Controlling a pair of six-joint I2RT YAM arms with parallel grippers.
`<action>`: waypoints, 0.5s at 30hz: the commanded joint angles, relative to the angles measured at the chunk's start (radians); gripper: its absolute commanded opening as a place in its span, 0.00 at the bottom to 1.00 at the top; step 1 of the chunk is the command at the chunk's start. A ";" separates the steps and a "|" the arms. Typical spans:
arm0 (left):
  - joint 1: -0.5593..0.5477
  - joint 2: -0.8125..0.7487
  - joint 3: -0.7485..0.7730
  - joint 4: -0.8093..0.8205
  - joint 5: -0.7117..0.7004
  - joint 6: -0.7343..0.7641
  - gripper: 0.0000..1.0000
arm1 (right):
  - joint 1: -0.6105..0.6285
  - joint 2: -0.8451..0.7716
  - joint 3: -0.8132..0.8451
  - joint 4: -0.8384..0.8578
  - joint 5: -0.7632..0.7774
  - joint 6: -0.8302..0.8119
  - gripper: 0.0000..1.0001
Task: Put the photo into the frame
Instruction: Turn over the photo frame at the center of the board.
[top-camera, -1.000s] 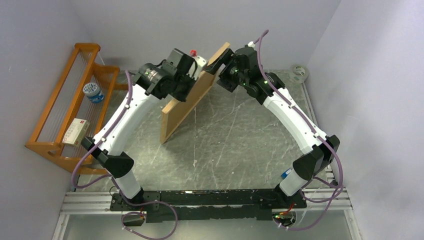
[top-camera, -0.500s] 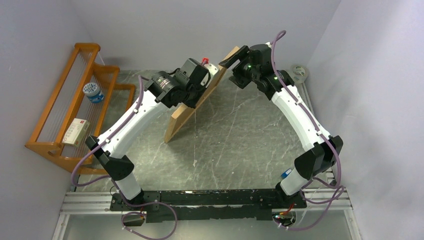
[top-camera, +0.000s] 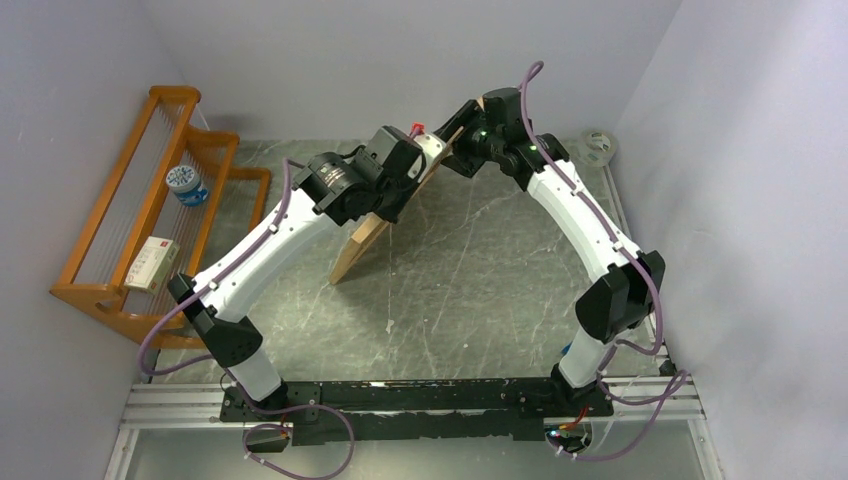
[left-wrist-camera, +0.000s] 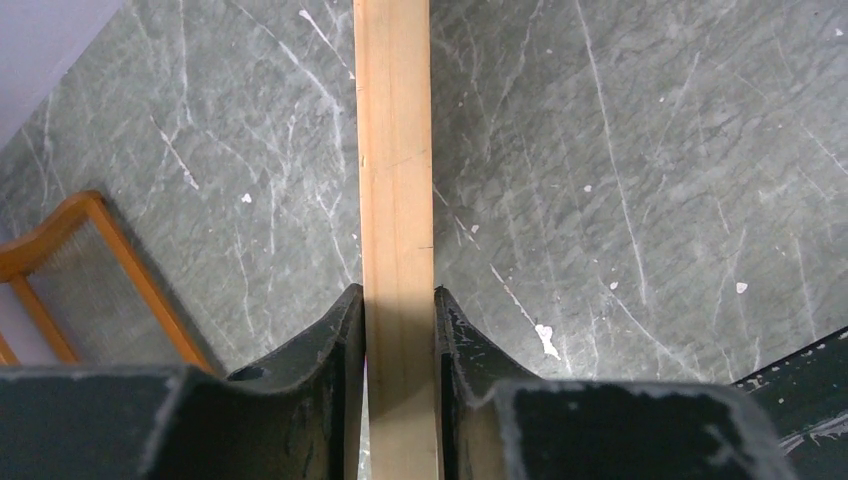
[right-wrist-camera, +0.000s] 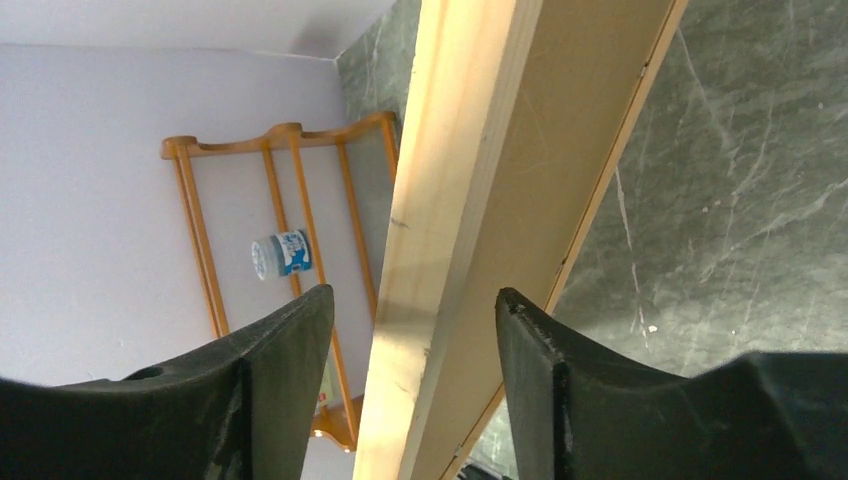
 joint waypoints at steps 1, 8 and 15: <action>-0.013 -0.016 -0.030 0.026 0.174 -0.030 0.29 | 0.000 -0.005 0.053 -0.021 -0.036 -0.037 0.59; -0.014 -0.063 -0.094 0.062 0.295 -0.014 0.62 | -0.020 -0.053 -0.013 0.002 -0.043 -0.062 0.27; -0.013 -0.136 -0.093 0.151 0.449 -0.083 0.90 | -0.077 -0.163 -0.215 0.129 -0.145 -0.147 0.19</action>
